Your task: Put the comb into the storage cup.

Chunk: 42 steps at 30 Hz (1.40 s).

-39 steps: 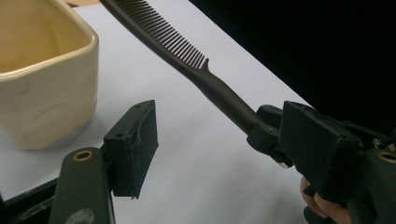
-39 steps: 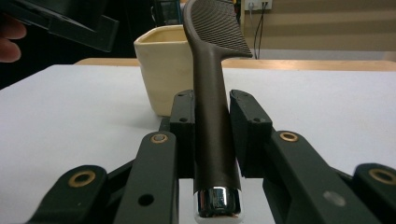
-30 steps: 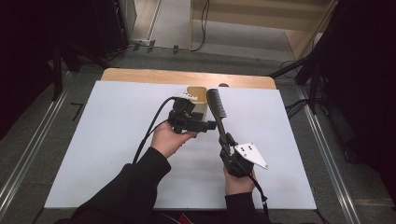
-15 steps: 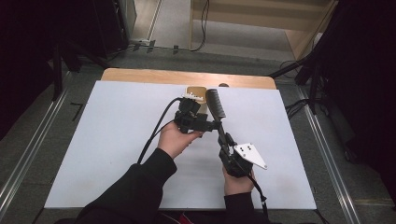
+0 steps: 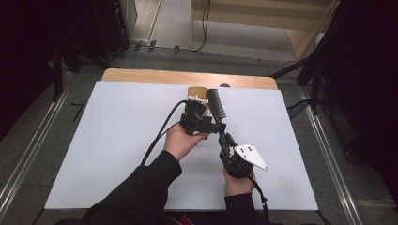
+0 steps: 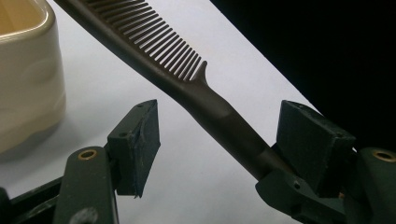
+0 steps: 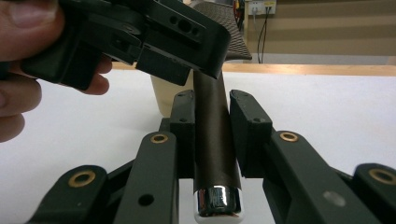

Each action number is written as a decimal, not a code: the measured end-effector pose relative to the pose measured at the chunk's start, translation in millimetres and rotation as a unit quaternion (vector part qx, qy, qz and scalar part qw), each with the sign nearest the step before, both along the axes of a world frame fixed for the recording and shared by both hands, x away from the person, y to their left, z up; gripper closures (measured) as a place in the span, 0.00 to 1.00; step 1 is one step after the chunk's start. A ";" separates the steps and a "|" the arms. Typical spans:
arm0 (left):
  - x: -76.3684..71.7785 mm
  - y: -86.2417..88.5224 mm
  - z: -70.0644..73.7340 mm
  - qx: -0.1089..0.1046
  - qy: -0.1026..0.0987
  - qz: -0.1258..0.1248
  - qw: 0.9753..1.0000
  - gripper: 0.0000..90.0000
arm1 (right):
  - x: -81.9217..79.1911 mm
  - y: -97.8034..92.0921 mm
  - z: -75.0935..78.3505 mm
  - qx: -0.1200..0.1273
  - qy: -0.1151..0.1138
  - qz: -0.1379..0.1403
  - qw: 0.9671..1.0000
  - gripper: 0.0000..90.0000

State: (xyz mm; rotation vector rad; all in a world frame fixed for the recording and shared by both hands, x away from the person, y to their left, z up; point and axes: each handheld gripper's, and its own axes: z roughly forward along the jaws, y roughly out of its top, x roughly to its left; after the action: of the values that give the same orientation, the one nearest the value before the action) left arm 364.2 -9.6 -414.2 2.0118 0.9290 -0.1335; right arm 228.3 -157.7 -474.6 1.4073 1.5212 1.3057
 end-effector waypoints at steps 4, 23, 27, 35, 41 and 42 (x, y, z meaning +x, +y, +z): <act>0.3 -2.1 -2.1 -0.003 0.006 0.001 1.000 0.36 | -0.4 0.9 0.1 0.000 -0.001 0.000 1.000 0.78; 0.0 -5.8 -11.1 -0.014 0.031 0.020 0.999 0.54 | 0.8 5.7 -1.9 0.008 0.001 0.005 1.000 0.78; 1.3 -2.8 -11.8 -0.033 0.047 0.026 0.998 0.62 | 0.5 6.1 -2.1 0.008 -0.002 0.003 1.000 0.78; 0.5 -0.8 -9.1 -0.048 0.053 0.016 0.997 0.71 | 1.3 6.5 -3.5 0.011 0.002 0.005 1.000 0.78; 1.8 1.6 -9.4 -0.057 0.062 0.011 0.996 0.75 | 2.7 6.6 -5.0 0.011 0.010 0.011 1.000 0.78; 2.5 2.4 -9.3 -0.061 0.066 0.006 0.996 0.76 | 3.2 6.7 -5.4 0.011 0.011 0.010 1.000 0.78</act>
State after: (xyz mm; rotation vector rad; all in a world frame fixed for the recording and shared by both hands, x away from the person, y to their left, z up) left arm 366.8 -7.2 -423.5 1.9022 0.9918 -0.3109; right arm 231.5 -151.0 -480.0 1.4281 1.5447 1.3266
